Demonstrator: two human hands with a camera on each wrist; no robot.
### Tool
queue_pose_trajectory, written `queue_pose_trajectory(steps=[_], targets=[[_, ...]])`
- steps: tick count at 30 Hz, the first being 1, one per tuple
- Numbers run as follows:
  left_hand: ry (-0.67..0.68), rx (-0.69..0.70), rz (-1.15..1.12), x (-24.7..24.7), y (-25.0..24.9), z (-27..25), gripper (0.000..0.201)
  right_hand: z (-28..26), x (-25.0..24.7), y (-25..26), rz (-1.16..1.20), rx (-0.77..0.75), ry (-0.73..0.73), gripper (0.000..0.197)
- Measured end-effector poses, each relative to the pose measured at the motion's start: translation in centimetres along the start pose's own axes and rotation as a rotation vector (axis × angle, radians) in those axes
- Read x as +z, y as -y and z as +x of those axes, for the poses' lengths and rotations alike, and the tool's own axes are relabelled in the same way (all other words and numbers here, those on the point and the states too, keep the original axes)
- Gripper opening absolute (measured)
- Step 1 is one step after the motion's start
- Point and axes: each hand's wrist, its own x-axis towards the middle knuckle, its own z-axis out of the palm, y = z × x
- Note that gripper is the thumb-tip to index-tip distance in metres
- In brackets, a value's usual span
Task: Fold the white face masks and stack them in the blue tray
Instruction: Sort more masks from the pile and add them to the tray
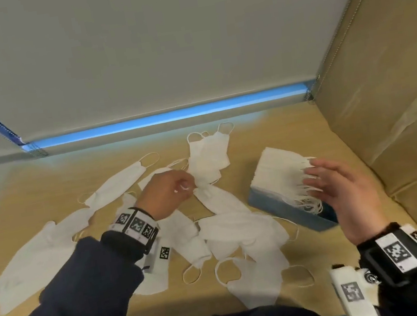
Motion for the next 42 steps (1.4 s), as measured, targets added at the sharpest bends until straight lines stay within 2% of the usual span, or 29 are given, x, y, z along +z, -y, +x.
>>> queue_pose_trajectory(steps=[3,6,8,10,12,13,15,18,20,22,24,27,29,30,32,33,35,37,40,42], targets=[[0.071,-0.166,0.149,0.3,4.8,-3.6,0.027,-1.4,4.5,-0.4,-0.087,0.071,0.256,0.017],[0.105,-0.295,0.164,0.7,8.0,-6.3,0.050,-0.7,9.1,-4.1,-0.478,0.042,0.447,0.016],[0.176,-0.280,0.220,1.3,9.7,-7.7,0.079,0.4,11.5,-7.0,-0.793,-0.001,0.511,0.036],[0.196,-0.251,0.240,2.1,11.0,-8.6,0.095,1.3,13.5,-9.2,-1.095,-0.013,0.556,0.068],[0.173,-0.257,0.172,2.5,11.9,-9.1,0.090,1.6,15.0,-10.6,-1.393,0.010,0.555,0.094],[0.165,-0.261,0.135,2.6,12.1,-9.3,0.084,1.4,15.5,-10.9,-1.473,0.034,0.532,0.100],[0.144,-0.272,0.077,2.4,12.6,-9.6,0.072,1.4,16.0,-11.3,-1.450,0.065,0.491,0.098],[0.109,-0.278,0.023,0.9,13.8,-10.0,0.052,1.4,16.4,-10.8,-1.292,0.011,0.446,0.071],[0.137,-0.274,0.058,-0.6,14.3,-10.2,0.051,1.4,16.6,-9.5,-1.159,-0.027,0.416,0.056],[0.165,-0.237,0.105,-2.3,14.6,-10.0,0.057,1.6,16.8,-8.0,-0.975,-0.039,0.373,0.056],[0.134,-0.165,0.063,-3.8,14.6,-8.7,0.060,1.8,17.0,-6.5,-0.871,-0.045,0.319,0.058],[0.070,-0.078,-0.031,-4.9,13.8,-4.9,0.054,1.9,17.2,-5.6,-0.935,-0.055,0.263,0.058],[0.007,-0.033,0.011,-4.6,12.8,-1.9,0.043,1.9,17.4,-6.0,-0.953,0.053,0.332,0.061],[-0.012,-0.017,0.048,-4.2,12.5,-0.5,0.041,1.5,17.8,-6.2,-0.913,0.142,0.383,0.055],[0.014,-0.030,0.118,-3.3,12.1,1.6,0.046,-0.2,18.7,-6.5,-0.800,0.324,0.523,0.036],[0.046,-0.052,0.159,-2.7,12.2,2.2,0.052,-0.9,19.1,-6.8,-0.758,0.371,0.580,0.032],[0.067,-0.110,0.247,-1.6,12.9,2.8,0.064,-1.9,19.6,-6.9,-0.712,0.363,0.622,0.032],[0.031,-0.119,0.333,-0.6,13.8,2.7,0.074,-1.5,19.8,-7.2,-0.670,0.309,0.559,0.029],[0.055,-0.207,0.283,-0.4,14.2,2.6,0.090,0.5,20.0,-7.2,-0.601,0.264,0.330,0.027],[0.054,-0.274,0.181,-0.9,14.4,2.4,0.083,2.8,20.2,-7.3,-0.571,0.261,0.190,0.032]])
